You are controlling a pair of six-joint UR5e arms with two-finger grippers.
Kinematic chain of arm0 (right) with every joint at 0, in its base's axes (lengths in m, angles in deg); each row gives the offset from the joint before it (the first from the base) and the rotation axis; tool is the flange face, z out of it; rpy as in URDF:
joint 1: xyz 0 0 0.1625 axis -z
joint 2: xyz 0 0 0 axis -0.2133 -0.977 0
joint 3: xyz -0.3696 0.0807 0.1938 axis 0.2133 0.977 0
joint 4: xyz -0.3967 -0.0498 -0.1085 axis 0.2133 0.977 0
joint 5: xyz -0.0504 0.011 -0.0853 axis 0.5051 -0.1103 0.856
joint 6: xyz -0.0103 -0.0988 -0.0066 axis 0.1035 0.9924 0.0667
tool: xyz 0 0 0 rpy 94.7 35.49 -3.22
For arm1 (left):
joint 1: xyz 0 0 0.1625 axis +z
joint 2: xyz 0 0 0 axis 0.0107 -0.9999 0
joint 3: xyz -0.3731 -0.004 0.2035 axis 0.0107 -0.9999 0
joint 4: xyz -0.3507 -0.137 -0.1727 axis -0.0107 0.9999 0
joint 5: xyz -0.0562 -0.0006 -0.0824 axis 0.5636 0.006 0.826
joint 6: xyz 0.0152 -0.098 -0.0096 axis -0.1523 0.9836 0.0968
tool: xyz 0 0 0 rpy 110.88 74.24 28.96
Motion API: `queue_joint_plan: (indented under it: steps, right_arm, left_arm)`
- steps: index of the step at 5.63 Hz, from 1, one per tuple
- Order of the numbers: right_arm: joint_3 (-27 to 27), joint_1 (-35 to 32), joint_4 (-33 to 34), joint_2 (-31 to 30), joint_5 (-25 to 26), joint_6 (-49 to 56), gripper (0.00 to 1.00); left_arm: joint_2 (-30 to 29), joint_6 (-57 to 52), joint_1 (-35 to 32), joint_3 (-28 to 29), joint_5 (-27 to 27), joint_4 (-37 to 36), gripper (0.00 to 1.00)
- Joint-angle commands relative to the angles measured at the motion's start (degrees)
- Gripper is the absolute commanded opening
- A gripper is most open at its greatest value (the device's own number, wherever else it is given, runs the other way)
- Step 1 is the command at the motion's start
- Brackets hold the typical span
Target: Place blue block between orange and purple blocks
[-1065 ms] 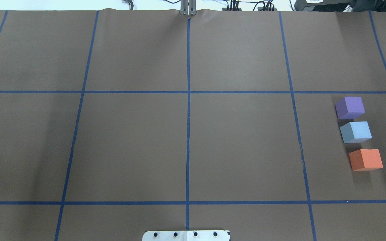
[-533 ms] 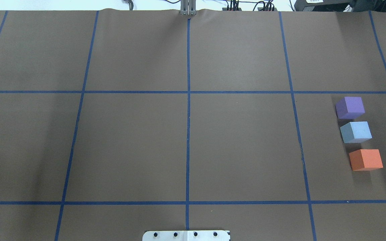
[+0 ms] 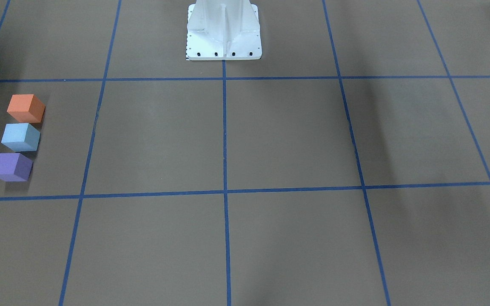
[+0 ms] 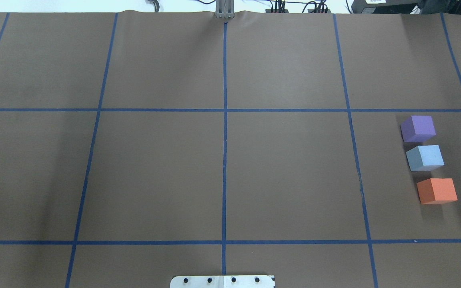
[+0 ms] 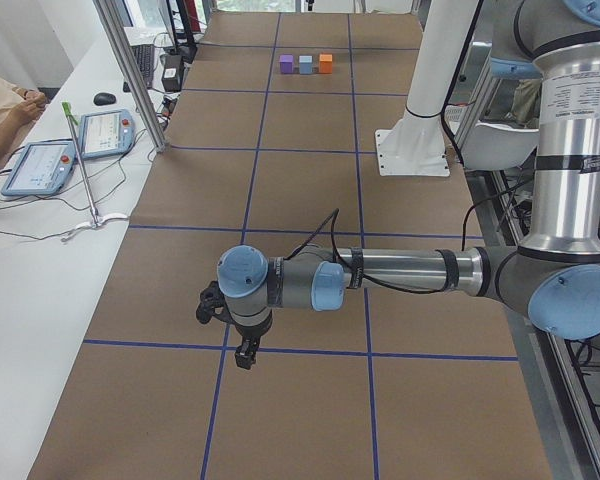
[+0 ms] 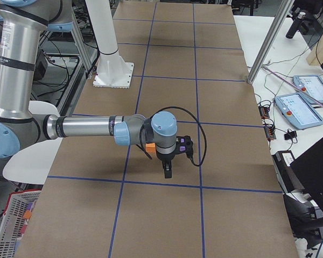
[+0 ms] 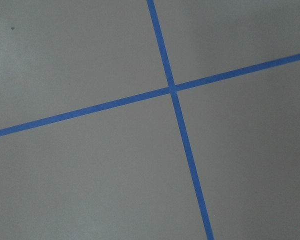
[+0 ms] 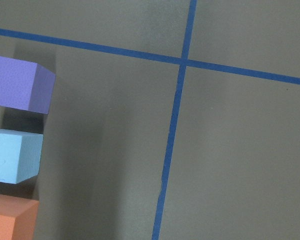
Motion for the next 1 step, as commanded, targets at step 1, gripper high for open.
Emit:
queue_joint_plan:
  steps: [1]
  right_arm:
    - [0.0,0.0,-0.5,0.0,0.0,0.0,1.00]
  left_arm:
    - [0.0,0.0,0.0,0.1,0.0,0.0,1.00]
